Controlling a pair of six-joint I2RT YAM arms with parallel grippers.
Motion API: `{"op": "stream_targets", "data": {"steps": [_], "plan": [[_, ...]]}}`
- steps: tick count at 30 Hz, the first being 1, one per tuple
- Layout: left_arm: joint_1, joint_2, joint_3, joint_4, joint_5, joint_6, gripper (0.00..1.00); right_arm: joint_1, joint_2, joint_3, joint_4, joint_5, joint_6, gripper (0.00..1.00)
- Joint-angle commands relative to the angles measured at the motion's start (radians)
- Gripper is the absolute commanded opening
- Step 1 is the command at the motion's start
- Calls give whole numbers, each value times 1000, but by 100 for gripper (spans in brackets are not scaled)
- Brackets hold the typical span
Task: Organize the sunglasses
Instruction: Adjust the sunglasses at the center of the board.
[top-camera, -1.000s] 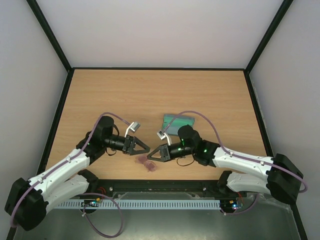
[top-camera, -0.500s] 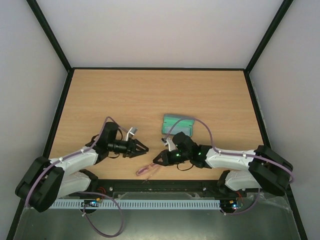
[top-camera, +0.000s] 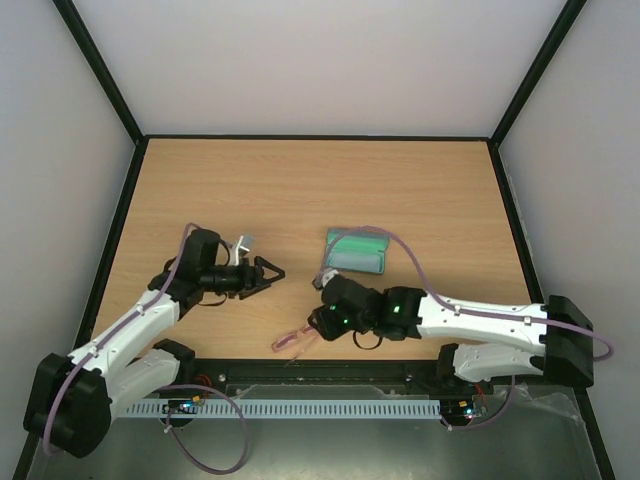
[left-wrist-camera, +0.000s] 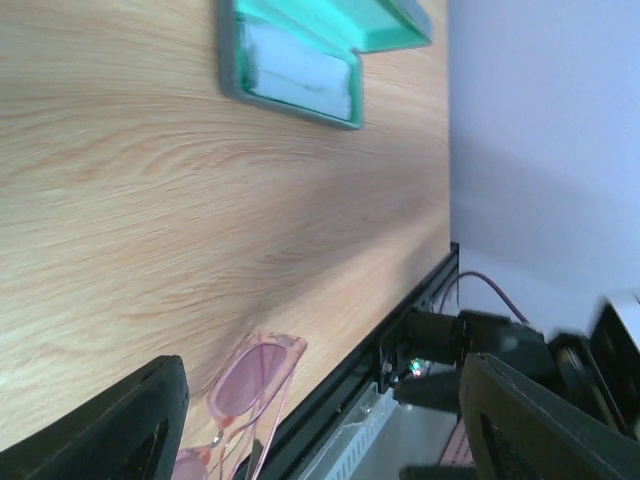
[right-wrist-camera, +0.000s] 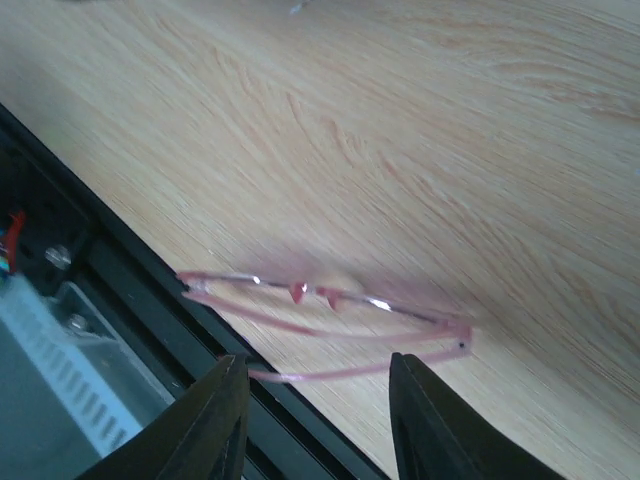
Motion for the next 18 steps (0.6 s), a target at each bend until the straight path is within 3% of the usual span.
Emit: {"op": "stream_targets", "data": {"steps": [1, 5, 18], "plan": [[35, -32, 26, -216, -58, 37, 79, 140, 78, 93, -261, 273, 3, 42], [44, -75, 13, -270, -75, 35, 79, 257, 188, 193, -316, 352, 0, 44], [131, -215, -37, -343, -53, 36, 77, 267, 456, 403, -291, 297, -235, 43]]}}
